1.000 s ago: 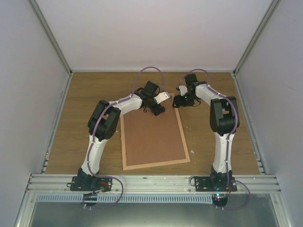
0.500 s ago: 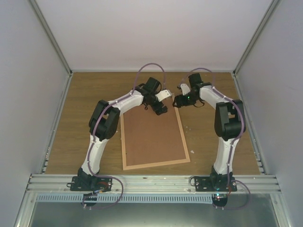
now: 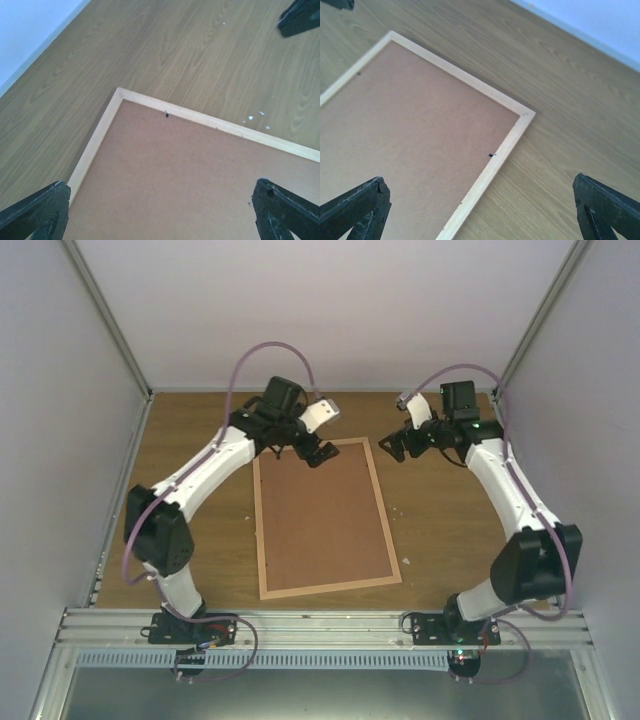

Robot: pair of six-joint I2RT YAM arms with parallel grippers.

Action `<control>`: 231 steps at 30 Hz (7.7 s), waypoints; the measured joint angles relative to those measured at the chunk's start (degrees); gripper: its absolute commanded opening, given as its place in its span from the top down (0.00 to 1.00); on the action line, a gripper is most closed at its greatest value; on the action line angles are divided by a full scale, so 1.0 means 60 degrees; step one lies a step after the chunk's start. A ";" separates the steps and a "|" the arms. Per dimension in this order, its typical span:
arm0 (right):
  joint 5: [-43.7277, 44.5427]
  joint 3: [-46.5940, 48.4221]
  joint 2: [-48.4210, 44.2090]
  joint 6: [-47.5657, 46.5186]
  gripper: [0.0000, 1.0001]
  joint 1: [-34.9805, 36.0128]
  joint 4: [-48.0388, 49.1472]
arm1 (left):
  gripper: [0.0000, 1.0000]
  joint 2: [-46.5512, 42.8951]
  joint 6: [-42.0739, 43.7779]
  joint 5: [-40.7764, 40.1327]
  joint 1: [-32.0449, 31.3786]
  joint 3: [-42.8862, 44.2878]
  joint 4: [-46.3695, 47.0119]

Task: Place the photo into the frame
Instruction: Install the photo frame at the center of the board.

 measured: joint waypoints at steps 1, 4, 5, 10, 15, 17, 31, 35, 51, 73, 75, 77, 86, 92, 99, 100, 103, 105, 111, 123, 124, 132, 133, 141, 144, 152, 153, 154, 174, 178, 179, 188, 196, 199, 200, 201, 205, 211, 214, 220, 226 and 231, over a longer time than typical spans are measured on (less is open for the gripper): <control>-0.0131 -0.0095 -0.0324 -0.0153 0.00 0.0004 -0.0044 | 0.01 -0.0426 -0.0084 0.0153 0.0142 -0.0284 0.0047; -0.0463 -0.0368 -0.1075 -0.0466 0.00 0.0004 -0.0109 | 0.01 -0.1603 -0.0353 0.0568 0.0576 -0.1330 0.0262; -0.0619 -0.0459 -0.1260 -0.0645 0.00 0.0004 -0.0189 | 0.01 -0.1909 -0.0415 0.0648 0.0703 -0.1672 0.0350; -0.1239 -0.1399 -0.1632 -0.2382 0.00 0.0091 -0.0652 | 0.01 -0.2262 -0.0131 0.1002 0.0809 -0.2371 -0.0073; -0.0823 -0.4182 -0.2645 -0.4929 0.01 0.1071 -0.1009 | 0.01 -0.2208 0.0433 0.1351 0.0976 -0.2998 -0.0565; -0.0685 -0.4747 -0.3089 -0.5526 0.00 0.1555 -0.1151 | 0.01 -0.2328 0.0586 0.1392 0.1035 -0.3486 -0.0729; 0.1147 -0.6929 -0.3013 -0.7107 0.01 0.3617 0.0098 | 0.01 -0.3034 0.0849 0.1541 0.1300 -0.4047 -0.0914; 0.1537 -0.7173 -0.2568 -0.7271 0.00 0.3676 0.0576 | 0.01 -0.3184 0.0532 0.1541 0.1370 -0.4051 -0.0871; 0.1541 -0.6812 -0.2178 -0.7814 0.00 0.3807 0.0233 | 0.01 -0.3646 0.0044 0.0656 0.1814 -0.4470 -0.0816; 0.1515 -0.5890 -0.0973 -0.6277 0.00 0.4666 0.0215 | 0.01 -0.0244 -0.4033 -0.2160 0.3894 -0.3829 -0.0415; 0.1508 -0.5887 -0.0943 -0.6247 0.00 0.4659 0.0219 | 0.01 -0.0208 -0.4197 -0.2302 0.3872 -0.3829 -0.0412; 0.1402 -0.5898 -0.0918 -0.6175 0.00 0.4648 0.0273 | 0.01 -0.0186 -0.4295 -0.2415 0.3840 -0.3829 -0.0401; 0.1279 -0.5945 -0.0878 -0.6105 0.00 0.4623 0.0364 | 0.01 0.0259 -0.4535 -0.2703 0.3654 -0.3814 -0.0375; 0.1133 -0.6014 -0.0885 -0.6098 0.00 0.4619 0.0484 | 0.01 0.0470 -0.4608 -0.2783 0.3592 -0.3810 -0.0379; 0.1078 -0.6040 -0.0889 -0.6098 0.00 0.4619 0.0528 | 0.01 0.0718 -0.4758 -0.2914 0.3555 -0.3508 -0.0426; 0.1078 -0.6040 -0.0889 -0.6098 0.00 0.4619 0.0528 | 0.01 0.0769 -0.4790 -0.2936 0.3555 -0.3428 -0.0419; 0.1075 -0.6040 -0.0889 -0.6098 0.00 0.4619 0.0528 | 0.01 0.0951 -0.4874 -0.2947 0.3566 -0.3275 -0.0401; 0.1071 -0.6040 -0.0889 -0.6098 0.00 0.4619 0.0528 | 0.01 0.1005 -0.4929 -0.2943 0.3566 -0.3213 -0.0401; 0.1060 -0.6036 -0.0885 -0.6062 0.00 0.4619 0.0532 | 0.01 0.1049 -0.4958 -0.2907 0.3574 -0.3191 -0.0393; 0.0404 -0.4659 -0.0481 -0.5672 0.00 0.4703 -0.0189 | 0.01 0.0321 -0.2922 -0.1319 0.3595 -0.2412 -0.0790; 0.0295 -0.4546 -0.0535 -0.5661 0.00 0.4717 -0.0186 | 0.01 -0.0022 -0.2459 -0.0973 0.3595 -0.2419 -0.0892; -0.0222 -0.4761 -0.0812 -0.5268 0.05 0.5158 -0.0029 | 0.01 -0.3574 0.2138 0.1086 0.3738 -0.4098 -0.1876; -0.0255 -0.4819 -0.0761 -0.5206 0.05 0.5162 -0.0007 | 0.01 -0.3880 0.2911 0.1297 0.3763 -0.4335 -0.2080; -0.0412 -0.5034 -0.0339 -0.4630 0.09 0.5140 0.0259 | 0.01 -0.5635 0.9515 0.1738 0.3610 -0.5202 -0.4222; -0.0397 -0.5242 -0.0266 -0.4422 0.09 0.4991 0.0339 | 0.01 -0.5654 1.1577 0.1344 0.3038 -0.5242 -0.4805; -0.0266 -0.5727 -0.0477 -0.4025 0.09 0.4648 0.0725 | 0.01 -0.6022 1.4954 0.0127 0.0776 -0.6368 -0.4710; -0.0299 -0.5770 -0.0506 -0.3993 0.08 0.4579 0.0776 | 0.01 -0.6022 1.5165 -0.0015 0.0510 -0.6499 -0.4648; -0.0339 -0.5814 -0.0525 -0.3963 0.09 0.4499 0.0820 | 0.01 -0.6011 1.5314 -0.0131 0.0299 -0.6597 -0.4590; -0.0368 -0.5931 -0.0561 -0.3712 0.08 0.4175 0.1115 | 0.01 -0.4728 1.5846 -0.0965 -0.2000 -0.7646 -0.2616; -0.0368 -0.5931 -0.0557 -0.3705 0.08 0.4175 0.1115 | 0.01 -0.4470 1.5861 -0.0973 -0.2000 -0.7657 -0.2302; -0.0368 -0.5931 -0.0557 -0.3705 0.08 0.4175 0.1115 | 0.01 -0.4430 1.5879 -0.0976 -0.2000 -0.7683 -0.2218; -0.0379 -0.5931 -0.0528 -0.3708 0.08 0.4171 0.1118 | 0.01 -0.4233 1.5996 -0.1078 -0.1996 -0.7981 -0.1763; -0.0430 -0.5931 -0.0506 -0.3708 0.08 0.4127 0.1122 | 0.01 -0.4135 1.6007 -0.1195 -0.1971 -0.8105 -0.1592; -0.0452 -0.5931 -0.0499 -0.3708 0.07 0.4116 0.1118 | 0.01 -0.4135 1.6007 -0.1209 -0.1912 -0.8105 -0.1596; -0.0463 -0.5931 -0.0495 -0.3708 0.08 0.4109 0.1118 | 0.01 -0.4135 1.6007 -0.1209 -0.1894 -0.8105 -0.1596; -0.0477 -0.5931 -0.0495 -0.3708 0.08 0.4102 0.1118 | 0.01 -0.4138 1.6007 -0.1209 -0.1869 -0.8105 -0.1603; -0.0521 -0.5931 -0.0470 -0.3708 0.07 0.4084 0.1122 | 0.01 -0.4171 1.6007 -0.1213 -0.1807 -0.8109 -0.1676; -0.0605 -0.5927 -0.0437 -0.3708 0.07 0.4040 0.1122 | 0.01 -0.4211 1.6007 -0.1231 -0.1745 -0.8113 -0.1716; -0.0612 -0.5920 -0.0426 -0.3708 0.07 0.4036 0.1118 | 0.01 -0.4211 1.6007 -0.1231 -0.1734 -0.8182 -0.1687; -0.0623 -0.5916 -0.0415 -0.3708 0.07 0.4033 0.1115 | 0.01 -0.4207 1.6007 -0.1231 -0.1727 -0.8247 -0.1636; -0.0648 -0.5894 -0.0379 -0.3705 0.07 0.4022 0.1104 | 0.02 -0.4160 1.5999 -0.1231 -0.1716 -0.8229 -0.1643; -0.0652 -0.5894 -0.0368 -0.3705 0.07 0.4022 0.1104 | 0.02 -0.4036 1.5996 -0.1231 -0.1698 -0.8134 -0.1712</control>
